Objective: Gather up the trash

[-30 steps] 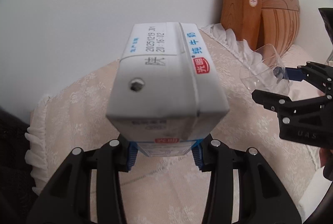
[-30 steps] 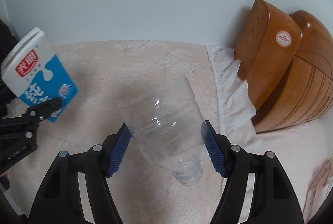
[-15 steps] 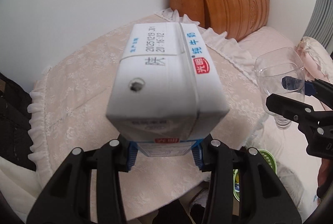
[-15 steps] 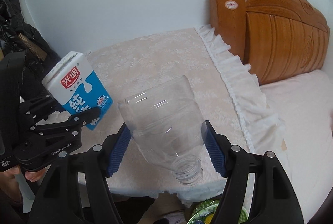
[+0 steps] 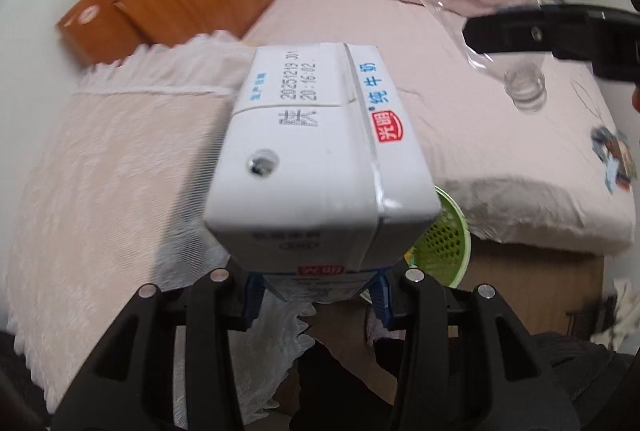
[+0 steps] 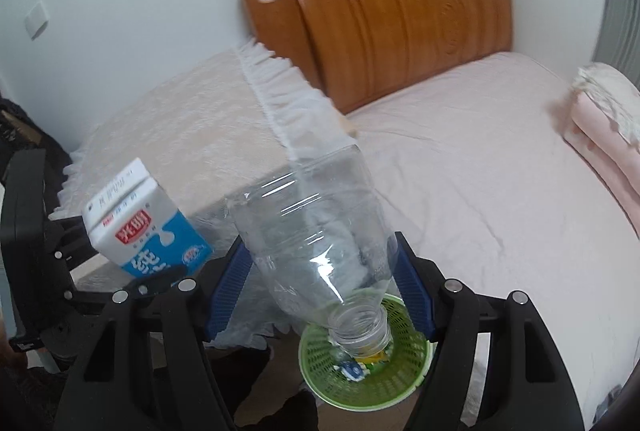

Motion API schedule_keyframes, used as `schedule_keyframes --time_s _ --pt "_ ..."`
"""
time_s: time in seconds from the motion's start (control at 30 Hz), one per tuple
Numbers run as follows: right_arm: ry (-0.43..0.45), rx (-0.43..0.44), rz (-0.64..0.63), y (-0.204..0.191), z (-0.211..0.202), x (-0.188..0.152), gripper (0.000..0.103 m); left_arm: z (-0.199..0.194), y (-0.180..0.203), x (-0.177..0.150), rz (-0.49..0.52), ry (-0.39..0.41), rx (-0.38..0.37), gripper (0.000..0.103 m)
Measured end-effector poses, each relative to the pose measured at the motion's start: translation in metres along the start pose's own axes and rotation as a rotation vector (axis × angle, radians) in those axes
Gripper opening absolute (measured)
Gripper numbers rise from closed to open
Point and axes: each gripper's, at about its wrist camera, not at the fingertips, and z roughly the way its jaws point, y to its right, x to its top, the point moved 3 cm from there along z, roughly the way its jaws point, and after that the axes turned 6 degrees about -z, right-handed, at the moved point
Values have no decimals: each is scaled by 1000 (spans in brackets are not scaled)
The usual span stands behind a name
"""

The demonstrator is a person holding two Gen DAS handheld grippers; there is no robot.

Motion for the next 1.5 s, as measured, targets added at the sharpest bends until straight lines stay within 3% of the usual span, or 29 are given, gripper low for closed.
schedule_keyframes --time_s 0.13,0.3,0.33,0.37,0.4,0.47,0.53,0.8,0.97,1.17,1.23,1.3,1.5 --pt "-29 -51 121 38 -11 -33 70 37 55 0 137 -69 -61 42" --pt "-41 -83 239 75 -27 -73 70 53 85 3 192 -111 -106 44" --pt "-41 -86 250 80 -30 -80 70 53 88 4 196 -113 -109 54" --pt "-41 -88 258 86 -32 -88 70 51 91 5 200 -106 -106 70" --pt "-42 -90 265 88 -34 -92 70 48 96 7 207 -89 -96 77" --pt "-46 -92 273 92 -33 -101 70 37 100 9 220 -41 -89 89" --pt "-51 -92 278 96 -31 -106 70 28 105 13 215 -16 -79 94" --pt "-80 -68 272 95 -20 -107 70 -8 67 20 99 42 -10 95" --pt "-112 -51 257 85 -11 -107 70 -20 54 16 51 42 -15 95" --pt "-231 -6 226 71 24 -115 71 -19 47 10 28 31 -18 95" --pt "-282 6 213 66 42 -121 76 -18 44 9 17 23 -19 95" --pt "-310 -3 204 60 52 -124 91 -16 40 8 6 16 -14 95" --pt "-364 -20 205 54 69 -132 96 -16 27 6 -30 9 -6 95"
